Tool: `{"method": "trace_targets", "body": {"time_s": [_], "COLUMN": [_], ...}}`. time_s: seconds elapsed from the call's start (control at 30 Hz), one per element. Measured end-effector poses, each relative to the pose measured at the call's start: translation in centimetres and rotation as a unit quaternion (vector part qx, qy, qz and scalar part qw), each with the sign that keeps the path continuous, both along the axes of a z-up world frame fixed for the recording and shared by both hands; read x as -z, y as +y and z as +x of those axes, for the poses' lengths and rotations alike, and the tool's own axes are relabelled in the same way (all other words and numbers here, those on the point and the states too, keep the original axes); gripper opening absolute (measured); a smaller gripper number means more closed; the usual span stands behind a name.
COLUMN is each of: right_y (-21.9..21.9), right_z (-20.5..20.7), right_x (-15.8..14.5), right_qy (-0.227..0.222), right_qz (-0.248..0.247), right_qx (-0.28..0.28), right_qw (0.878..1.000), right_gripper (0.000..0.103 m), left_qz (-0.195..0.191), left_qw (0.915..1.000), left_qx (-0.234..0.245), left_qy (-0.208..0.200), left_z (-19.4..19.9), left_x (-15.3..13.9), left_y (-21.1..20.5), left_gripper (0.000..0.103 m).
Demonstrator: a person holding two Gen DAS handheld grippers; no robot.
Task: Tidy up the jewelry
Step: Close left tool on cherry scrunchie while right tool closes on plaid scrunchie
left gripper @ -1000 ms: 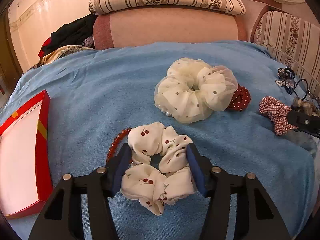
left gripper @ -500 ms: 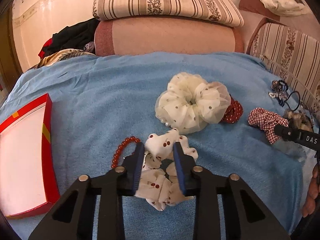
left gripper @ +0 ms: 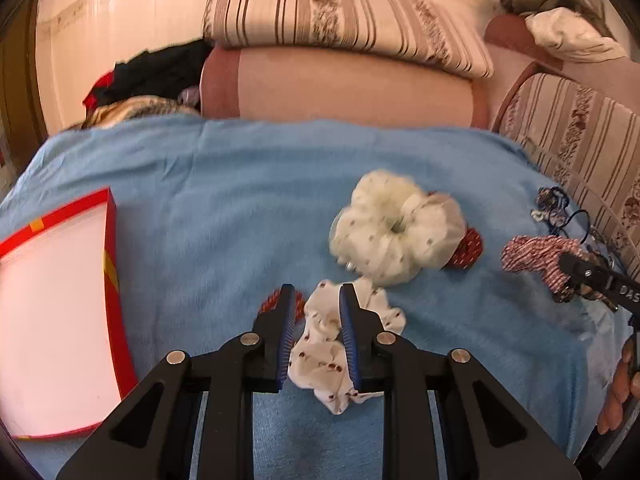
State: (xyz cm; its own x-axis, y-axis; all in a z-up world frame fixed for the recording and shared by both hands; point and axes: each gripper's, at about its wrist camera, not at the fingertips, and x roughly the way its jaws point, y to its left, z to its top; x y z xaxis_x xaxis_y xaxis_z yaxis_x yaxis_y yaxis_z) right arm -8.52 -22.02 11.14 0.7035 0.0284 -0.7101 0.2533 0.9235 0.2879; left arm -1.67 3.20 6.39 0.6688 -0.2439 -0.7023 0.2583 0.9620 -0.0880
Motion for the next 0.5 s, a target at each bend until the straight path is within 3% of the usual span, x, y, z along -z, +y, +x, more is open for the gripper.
{"method": "trace_targets", "body": {"time_s": [0.13, 0.3, 0.37, 0.43, 0.5], "right_y": [0.1, 0.2, 0.4, 0.5, 0.4], "right_z": [-0.1, -0.1, 0.0, -0.1, -0.2], "right_x": [0.2, 0.4, 0.5, 0.5, 0.4], "right_qy": [0.003, 0.006, 0.009, 0.009, 0.006], "right_qz": [0.004, 0.007, 0.009, 0.009, 0.009], "right_qx": [-0.005, -0.008, -0.012, -0.014, -0.015], "right_qw": [1.000, 1.000, 1.000, 1.000, 1.000], "right_gripper": [0.010, 0.010, 0.010, 0.010, 0.010], "left_qz": [-0.008, 0.003, 0.006, 0.018, 0.012], "left_qw": [0.9994, 0.9987, 0.9983, 0.9983, 0.9984], "left_qx": [-0.003, 0.017, 0.024, 0.031, 0.037], "left_qy": [0.033, 0.048, 0.052, 0.045, 0.041], "left_z": [0.6, 0.9, 0.9, 0.7, 0.5], "left_x": [1.0, 2.5, 3.1, 3.3, 3.2], "left_y": [0.4, -0.6, -1.2, -1.7, -1.8], "left_gripper": [0.053, 0.054, 0.042, 0.012, 0.009]}}
